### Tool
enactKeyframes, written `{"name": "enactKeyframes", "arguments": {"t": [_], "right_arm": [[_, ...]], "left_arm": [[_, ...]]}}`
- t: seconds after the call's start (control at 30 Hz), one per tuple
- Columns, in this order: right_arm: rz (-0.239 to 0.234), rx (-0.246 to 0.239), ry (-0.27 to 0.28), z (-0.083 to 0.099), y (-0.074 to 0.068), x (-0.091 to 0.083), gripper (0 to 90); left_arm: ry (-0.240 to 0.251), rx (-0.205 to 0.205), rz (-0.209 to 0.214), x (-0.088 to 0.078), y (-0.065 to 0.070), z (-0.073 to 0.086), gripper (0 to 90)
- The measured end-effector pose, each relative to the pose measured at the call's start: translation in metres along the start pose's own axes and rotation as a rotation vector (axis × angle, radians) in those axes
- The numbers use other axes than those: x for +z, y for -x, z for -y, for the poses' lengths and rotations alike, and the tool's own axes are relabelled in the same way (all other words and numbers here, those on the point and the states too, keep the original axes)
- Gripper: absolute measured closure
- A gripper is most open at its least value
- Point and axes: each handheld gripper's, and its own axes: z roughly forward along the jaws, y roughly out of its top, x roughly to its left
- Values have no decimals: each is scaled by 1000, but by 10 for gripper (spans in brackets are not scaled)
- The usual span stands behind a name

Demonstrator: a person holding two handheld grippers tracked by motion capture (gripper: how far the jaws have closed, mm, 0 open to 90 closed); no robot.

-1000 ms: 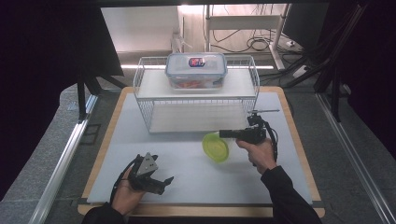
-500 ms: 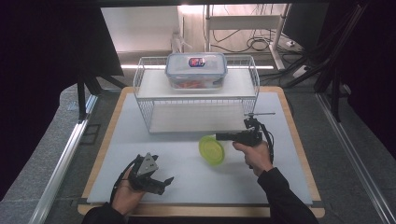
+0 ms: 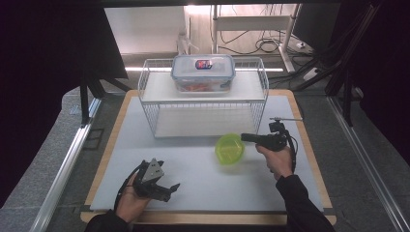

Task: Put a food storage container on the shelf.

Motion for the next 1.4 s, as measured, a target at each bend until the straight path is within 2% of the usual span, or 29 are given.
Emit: {"name": "enactKeyframes", "arguments": {"t": [0.03,0.1,0.17,0.33,0.37,0.4,0.47,0.5,0.53,0.57,0.67,0.77,0.87,0.93,1.0,1.07,1.27,1.33,1.4], "right_arm": [[29,23,9,1,10,-4,810],[44,32,10,2,15,-5,809],[85,49,-13,7,27,-5,810],[102,57,-6,12,36,-5,808],[123,35,-4,11,34,-6,807],[123,25,3,10,34,-8,797],[114,22,18,9,31,-12,744],[111,4,17,8,28,-11,661],[111,4,17,8,28,-11,661],[93,3,2,9,26,-6,615],[92,4,-12,10,26,2,595],[48,51,-33,10,29,10,638],[43,70,-41,10,31,12,678],[31,87,-49,12,33,13,766],[25,95,-51,12,34,13,797],[-13,134,-59,12,34,12,815],[-25,145,-55,12,29,10,820],[-62,153,-25,11,24,6,820],[-72,143,-22,10,21,4,820]], "left_arm": [[-1,1,0,0,0,0,43],[-1,0,2,0,0,0,43],[-4,1,2,1,0,0,43],[-6,3,1,1,0,0,43],[-6,3,1,1,0,0,43],[-6,3,1,1,0,0,43],[-6,3,2,1,0,0,43],[-7,4,2,1,0,0,43],[-7,4,2,1,0,0,43],[-7,5,2,1,0,0,43],[-8,7,2,1,1,0,43],[-6,4,1,1,0,1,44],[-6,5,1,1,0,1,44],[-7,6,2,1,0,0,44],[-8,7,2,1,0,1,44],[-7,7,1,1,0,1,44],[-7,8,1,1,0,0,44],[-5,6,-1,0,0,0,44],[0,4,-2,0,0,0,44]]}}
